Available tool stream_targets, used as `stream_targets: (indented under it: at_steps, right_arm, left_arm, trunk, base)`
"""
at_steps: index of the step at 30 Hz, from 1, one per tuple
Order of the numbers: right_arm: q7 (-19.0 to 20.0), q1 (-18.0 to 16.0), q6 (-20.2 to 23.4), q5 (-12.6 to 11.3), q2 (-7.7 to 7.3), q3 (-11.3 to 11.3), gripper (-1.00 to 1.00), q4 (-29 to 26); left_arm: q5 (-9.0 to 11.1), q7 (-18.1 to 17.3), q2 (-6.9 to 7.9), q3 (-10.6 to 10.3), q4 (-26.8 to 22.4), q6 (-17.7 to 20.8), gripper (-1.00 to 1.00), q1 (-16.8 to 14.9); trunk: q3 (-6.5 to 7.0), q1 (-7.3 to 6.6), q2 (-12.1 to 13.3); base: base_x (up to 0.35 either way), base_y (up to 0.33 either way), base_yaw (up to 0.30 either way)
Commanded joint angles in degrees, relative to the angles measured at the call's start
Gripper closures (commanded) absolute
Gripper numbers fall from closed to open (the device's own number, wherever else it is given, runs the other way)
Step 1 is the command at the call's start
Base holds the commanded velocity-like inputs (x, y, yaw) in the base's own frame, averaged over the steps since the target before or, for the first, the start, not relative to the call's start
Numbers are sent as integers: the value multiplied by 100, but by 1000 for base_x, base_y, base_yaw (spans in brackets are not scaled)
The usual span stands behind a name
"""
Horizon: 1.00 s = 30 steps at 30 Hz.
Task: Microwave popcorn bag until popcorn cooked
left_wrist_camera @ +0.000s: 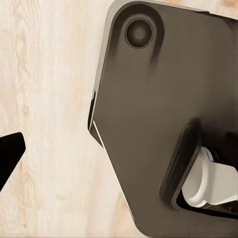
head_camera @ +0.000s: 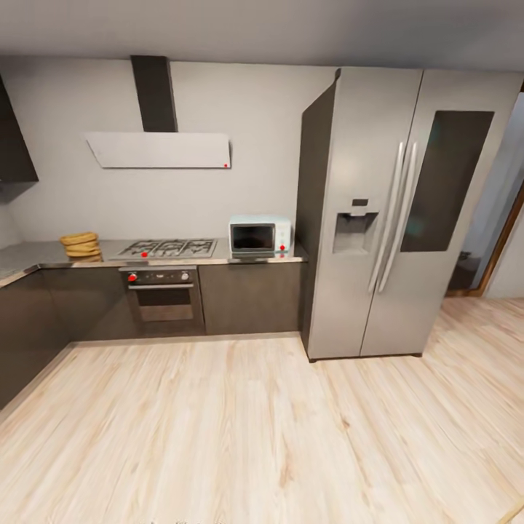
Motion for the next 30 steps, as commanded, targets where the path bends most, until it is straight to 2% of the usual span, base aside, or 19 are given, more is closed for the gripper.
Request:
stream_targets:
  at_steps: [1, 10, 22, 25, 28, 30]
  right_arm:
    - [0, -3, -21, -3, 1, -21, -100, 6]
    - [0, -4, -21, -3, 1, -18, -100, 6]
    - [-1, -5, -21, -3, 1, 19, -100, 6]
    - [0, -5, -21, -3, 1, 23, -100, 6]
    - [-2, -6, -21, -3, 1, 24, -100, 6]
    - [-6, -4, -21, -3, 1, 24, -100, 6]
  left_arm:
    - [1, 1, -1, 25, -8, -1, -100, 1]
    - [-1, -31, -46, 4, 0, -10, -100, 1]
    - [1, -3, -34, 16, 3, -2, -100, 1]
    - [-1, 0, 45, 26, -54, 2, -100, 1]
    - [-3, -1, 122, 25, -466, 55, -100, 1]
    - [-1, 0, 172, 24, -531, 171, -100, 1]
  trunk:
    - [-9, 2, -8]
    - [-9, 2, -8]
    - [-9, 2, -8]
    - [-9, 2, -8]
    - [-9, 2, -8]
    - [-9, 2, -8]
  base:
    - [0, 0, 247]
    - [8, 6, 252]
    - [293, 31, 31]
    - [341, 0, 0]
    - [342, 0, 0]
    - [342, 0, 0]
